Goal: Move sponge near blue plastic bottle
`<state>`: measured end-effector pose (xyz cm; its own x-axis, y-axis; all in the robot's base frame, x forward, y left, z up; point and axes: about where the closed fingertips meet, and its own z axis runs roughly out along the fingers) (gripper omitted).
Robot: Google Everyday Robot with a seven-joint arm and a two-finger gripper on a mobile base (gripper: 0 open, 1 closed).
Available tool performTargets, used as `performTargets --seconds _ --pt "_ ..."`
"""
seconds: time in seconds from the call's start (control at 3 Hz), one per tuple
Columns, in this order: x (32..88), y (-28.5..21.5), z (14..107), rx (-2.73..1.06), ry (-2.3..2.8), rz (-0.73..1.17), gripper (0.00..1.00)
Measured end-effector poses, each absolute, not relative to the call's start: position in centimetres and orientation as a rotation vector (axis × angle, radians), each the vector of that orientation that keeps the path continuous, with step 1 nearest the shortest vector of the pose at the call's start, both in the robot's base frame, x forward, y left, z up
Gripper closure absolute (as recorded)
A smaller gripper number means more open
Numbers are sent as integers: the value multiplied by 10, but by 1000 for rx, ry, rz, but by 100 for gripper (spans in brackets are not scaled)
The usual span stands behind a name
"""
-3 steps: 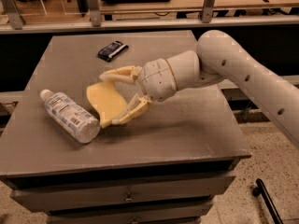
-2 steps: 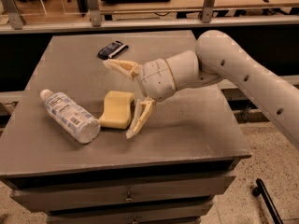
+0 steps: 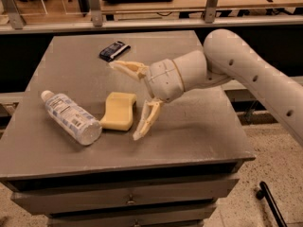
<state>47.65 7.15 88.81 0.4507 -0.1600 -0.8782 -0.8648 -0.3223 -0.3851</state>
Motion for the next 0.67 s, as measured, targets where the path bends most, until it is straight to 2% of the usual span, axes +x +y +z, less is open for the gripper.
performTargets --seconds 0.33,0.67 --pt "484 37 887 -1717 956 939 0" --pt "484 37 887 -1716 956 939 0"
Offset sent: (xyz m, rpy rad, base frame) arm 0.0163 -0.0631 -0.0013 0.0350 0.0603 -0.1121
